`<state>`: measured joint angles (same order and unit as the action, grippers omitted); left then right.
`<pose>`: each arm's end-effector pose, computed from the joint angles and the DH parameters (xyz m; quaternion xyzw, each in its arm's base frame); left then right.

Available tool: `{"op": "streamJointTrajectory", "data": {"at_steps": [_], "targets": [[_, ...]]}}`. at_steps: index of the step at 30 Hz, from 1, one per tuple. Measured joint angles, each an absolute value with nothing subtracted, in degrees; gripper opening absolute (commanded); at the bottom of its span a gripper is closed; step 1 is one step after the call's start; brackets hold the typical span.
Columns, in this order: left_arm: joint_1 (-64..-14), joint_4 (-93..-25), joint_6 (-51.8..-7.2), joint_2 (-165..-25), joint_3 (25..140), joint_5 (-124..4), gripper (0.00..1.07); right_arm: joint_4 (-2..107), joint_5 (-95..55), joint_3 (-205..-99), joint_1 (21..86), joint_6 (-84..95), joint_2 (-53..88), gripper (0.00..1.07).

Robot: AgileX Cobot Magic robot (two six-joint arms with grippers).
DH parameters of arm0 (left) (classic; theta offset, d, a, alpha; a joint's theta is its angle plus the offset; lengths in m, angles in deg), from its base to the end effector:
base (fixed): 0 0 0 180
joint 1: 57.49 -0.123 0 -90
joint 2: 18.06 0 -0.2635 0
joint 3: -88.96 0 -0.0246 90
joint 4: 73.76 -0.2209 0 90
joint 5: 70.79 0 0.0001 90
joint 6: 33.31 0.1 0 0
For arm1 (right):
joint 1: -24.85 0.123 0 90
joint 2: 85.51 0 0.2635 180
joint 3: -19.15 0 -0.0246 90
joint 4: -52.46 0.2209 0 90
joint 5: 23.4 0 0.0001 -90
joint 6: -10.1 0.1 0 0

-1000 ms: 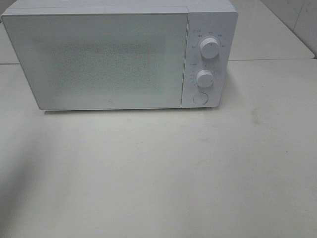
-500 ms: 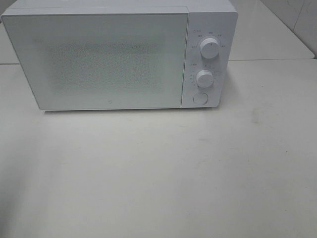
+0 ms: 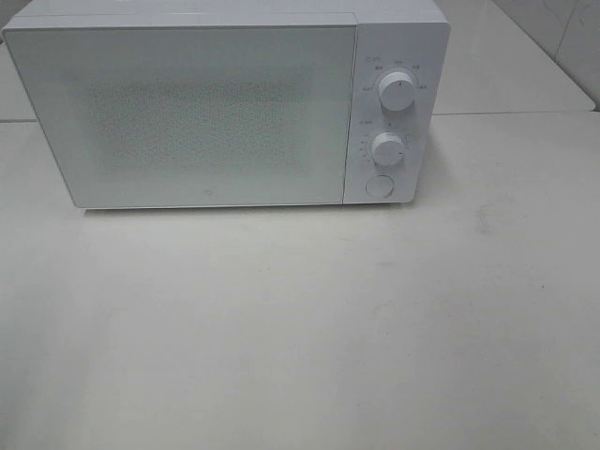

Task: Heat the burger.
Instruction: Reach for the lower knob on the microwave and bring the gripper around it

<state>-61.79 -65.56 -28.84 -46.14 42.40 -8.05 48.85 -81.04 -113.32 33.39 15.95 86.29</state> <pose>0.0422 -0.0095 0.2565 -0.0060 0.9293 -0.0432 0.3669 0.0003 -0.0053 0.2657 -0.0191 0.8350 0.0375 0.5486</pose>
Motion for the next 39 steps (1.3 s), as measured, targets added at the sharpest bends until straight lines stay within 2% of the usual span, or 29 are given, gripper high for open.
{"op": "streamJointTrajectory", "data": {"at_steps": [21,39], "targets": [[-61.8,-66.0,-29.5,-26.7,42.2,-8.6,1.0,48.9,-81.0,-113.3,33.4,15.9,86.3,0.75],[-61.8,-66.0,-29.4,-26.3,42.2,-8.6,1.0,48.9,-81.0,-113.3,33.4,15.9,86.3,0.75]]}}
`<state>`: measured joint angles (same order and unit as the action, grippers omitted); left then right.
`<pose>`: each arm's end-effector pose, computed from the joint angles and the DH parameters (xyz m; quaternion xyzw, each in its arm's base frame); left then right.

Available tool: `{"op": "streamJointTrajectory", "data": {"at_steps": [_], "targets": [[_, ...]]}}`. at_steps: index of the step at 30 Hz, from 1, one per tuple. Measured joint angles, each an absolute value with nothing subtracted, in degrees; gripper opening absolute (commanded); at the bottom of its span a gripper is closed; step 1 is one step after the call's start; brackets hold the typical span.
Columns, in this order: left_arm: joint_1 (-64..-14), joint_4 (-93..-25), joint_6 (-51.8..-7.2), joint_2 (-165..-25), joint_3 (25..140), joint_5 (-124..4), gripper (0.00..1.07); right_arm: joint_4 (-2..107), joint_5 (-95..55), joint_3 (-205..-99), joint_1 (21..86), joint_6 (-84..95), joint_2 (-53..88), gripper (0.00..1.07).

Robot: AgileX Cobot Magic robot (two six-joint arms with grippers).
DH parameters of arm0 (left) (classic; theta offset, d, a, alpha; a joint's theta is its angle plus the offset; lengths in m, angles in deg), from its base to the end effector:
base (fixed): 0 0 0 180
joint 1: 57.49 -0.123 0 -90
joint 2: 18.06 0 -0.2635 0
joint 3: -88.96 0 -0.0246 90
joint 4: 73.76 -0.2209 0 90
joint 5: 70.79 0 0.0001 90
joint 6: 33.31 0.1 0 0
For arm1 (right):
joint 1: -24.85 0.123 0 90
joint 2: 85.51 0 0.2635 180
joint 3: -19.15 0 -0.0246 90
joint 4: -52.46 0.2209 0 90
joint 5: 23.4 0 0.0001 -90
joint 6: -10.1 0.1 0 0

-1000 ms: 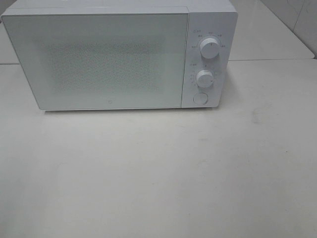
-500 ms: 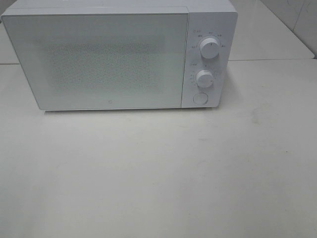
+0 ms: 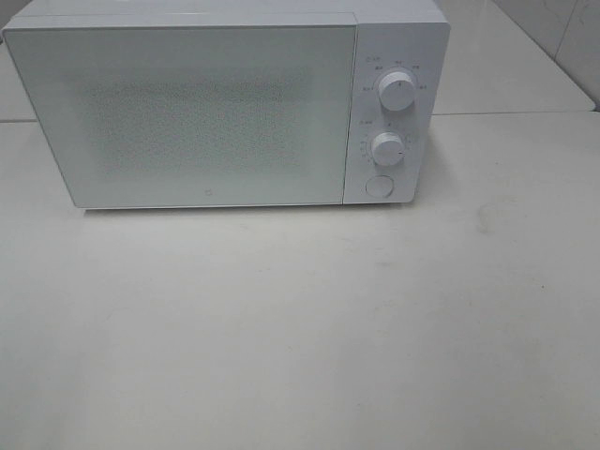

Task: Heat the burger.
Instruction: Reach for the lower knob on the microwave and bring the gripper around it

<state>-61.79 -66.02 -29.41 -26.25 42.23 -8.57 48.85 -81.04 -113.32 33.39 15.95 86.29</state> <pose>-0.0048 -0.0123 0.2626 0.0013 0.8513 -0.0300 0.5238 0.0003 -0.0053 0.2657 -0.0191 0.8350 0.0375 0.5486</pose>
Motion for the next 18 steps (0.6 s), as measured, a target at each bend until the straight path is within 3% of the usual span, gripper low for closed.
{"op": "streamJointTrajectory", "data": {"at_steps": [18], "targets": [[-61.8,-66.0,-29.4,-26.3,42.2,-8.6,1.0,48.9,-81.0,-113.3,33.4,15.9,86.3,0.75]]}}
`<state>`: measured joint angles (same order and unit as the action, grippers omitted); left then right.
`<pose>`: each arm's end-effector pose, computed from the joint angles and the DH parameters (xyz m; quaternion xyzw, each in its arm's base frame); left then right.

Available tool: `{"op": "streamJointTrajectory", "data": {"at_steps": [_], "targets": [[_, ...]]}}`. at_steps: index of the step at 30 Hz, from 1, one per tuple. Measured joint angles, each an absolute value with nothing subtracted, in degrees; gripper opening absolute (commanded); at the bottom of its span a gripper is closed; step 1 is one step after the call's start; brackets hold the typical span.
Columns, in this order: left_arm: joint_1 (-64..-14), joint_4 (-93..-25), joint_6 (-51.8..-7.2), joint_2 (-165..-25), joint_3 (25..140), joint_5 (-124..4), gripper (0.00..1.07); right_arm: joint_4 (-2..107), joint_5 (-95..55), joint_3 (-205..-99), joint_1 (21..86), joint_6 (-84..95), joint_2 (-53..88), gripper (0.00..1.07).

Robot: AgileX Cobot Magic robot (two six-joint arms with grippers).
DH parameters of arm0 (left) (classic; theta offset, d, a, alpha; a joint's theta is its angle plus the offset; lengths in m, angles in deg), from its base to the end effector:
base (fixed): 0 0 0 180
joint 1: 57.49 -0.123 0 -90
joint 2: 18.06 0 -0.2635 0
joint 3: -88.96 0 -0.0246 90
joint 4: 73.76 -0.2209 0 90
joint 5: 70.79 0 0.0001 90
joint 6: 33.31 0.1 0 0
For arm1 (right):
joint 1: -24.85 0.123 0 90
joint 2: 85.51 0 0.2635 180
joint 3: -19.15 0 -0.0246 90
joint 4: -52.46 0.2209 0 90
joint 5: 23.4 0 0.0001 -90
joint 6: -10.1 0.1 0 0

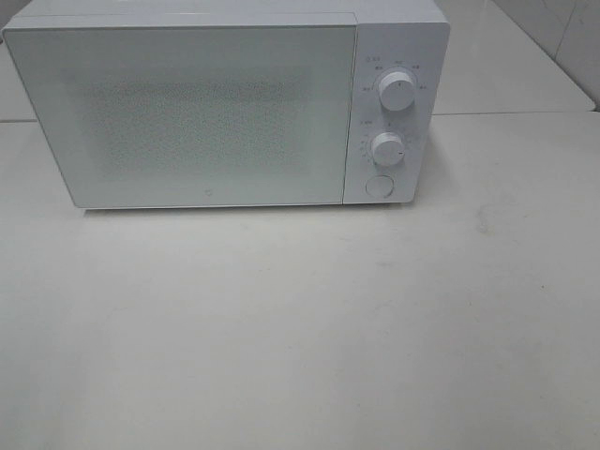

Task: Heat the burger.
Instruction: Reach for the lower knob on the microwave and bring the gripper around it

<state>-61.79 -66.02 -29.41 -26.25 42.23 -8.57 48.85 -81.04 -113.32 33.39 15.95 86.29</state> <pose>-0.0048 -0.0123 0.2626 0.0013 0.8513 -0.0300 0.5238 0.0003 -0.0053 0.2657 -0.0191 0.8350 0.0375 0.5486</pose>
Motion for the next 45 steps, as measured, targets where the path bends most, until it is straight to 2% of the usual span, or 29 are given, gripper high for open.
{"op": "streamJointTrajectory", "data": {"at_steps": [14,24,35,45], "targets": [[-61.8,-66.0,-29.4,-26.3,42.2,-8.6,1.0,48.9,-81.0,-113.3,33.4,15.9,86.3,0.75],[-61.8,-66.0,-29.4,-26.3,42.2,-8.6,1.0,48.9,-72.5,-114.2,33.4,15.9,86.1,0.75],[-61.8,-66.0,-29.4,-26.3,42.2,-8.6,1.0,48.9,-63.0,-112.2,33.4,15.9,75.8,0.75],[-61.8,-66.0,-29.4,-26.3,42.2,-8.6,1.0,48.9,-48.4,-108.9,33.4,15.9,63.3,0.75]]}}
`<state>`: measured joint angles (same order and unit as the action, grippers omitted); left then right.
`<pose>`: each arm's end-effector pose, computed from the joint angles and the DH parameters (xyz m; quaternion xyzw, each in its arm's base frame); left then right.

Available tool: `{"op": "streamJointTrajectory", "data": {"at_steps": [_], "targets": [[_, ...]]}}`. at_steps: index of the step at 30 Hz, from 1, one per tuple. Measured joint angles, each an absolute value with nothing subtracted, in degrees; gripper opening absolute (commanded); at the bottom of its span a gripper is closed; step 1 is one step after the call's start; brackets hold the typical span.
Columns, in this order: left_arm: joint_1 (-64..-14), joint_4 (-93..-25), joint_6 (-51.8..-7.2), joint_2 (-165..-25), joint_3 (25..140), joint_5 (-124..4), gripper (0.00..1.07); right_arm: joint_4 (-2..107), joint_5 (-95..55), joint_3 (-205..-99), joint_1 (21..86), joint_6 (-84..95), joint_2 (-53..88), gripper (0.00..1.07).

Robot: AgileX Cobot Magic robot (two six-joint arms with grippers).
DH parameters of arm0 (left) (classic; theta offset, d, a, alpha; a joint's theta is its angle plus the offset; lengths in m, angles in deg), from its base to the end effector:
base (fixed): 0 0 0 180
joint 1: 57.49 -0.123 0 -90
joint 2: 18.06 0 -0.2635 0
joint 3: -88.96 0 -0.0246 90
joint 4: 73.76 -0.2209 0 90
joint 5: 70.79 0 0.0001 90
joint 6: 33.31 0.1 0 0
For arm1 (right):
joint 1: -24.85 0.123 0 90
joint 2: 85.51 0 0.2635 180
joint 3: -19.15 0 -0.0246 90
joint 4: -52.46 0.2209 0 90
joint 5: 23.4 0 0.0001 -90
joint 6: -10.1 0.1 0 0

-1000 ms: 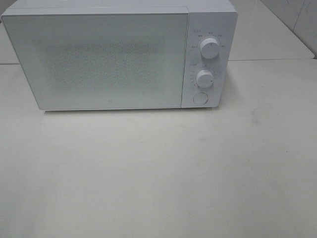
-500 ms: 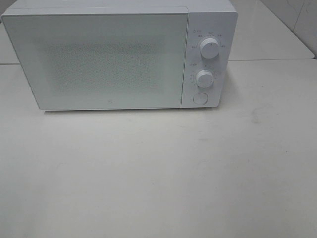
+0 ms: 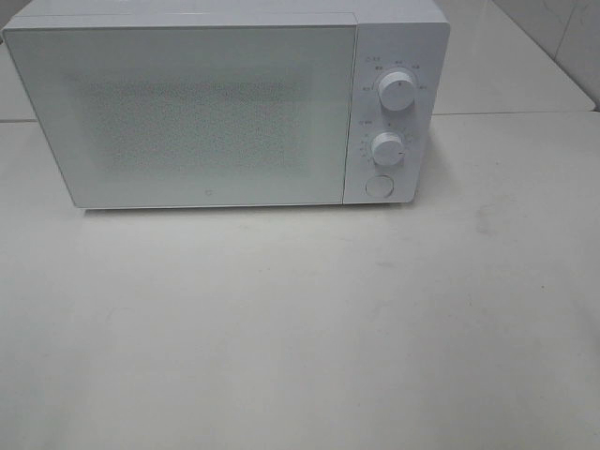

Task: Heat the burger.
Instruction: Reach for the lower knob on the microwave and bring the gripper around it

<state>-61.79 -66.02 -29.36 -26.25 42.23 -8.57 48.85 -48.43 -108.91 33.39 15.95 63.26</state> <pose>-0.0048 -0.0123 0.2626 0.0017 0.8513 -0.0298 0.5238 0.0855 0.0101 0.2791 -0.0343 0.8091 0.0461 0.5849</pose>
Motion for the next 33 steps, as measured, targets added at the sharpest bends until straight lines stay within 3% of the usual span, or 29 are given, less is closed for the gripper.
{"op": "streamJointTrajectory", "data": {"at_steps": [33], "targets": [[-61.8,-66.0,-29.4,-26.3,42.2,-8.6,1.0,48.9,0.0,-108.2,33.4,15.9,25.1,0.75]]}}
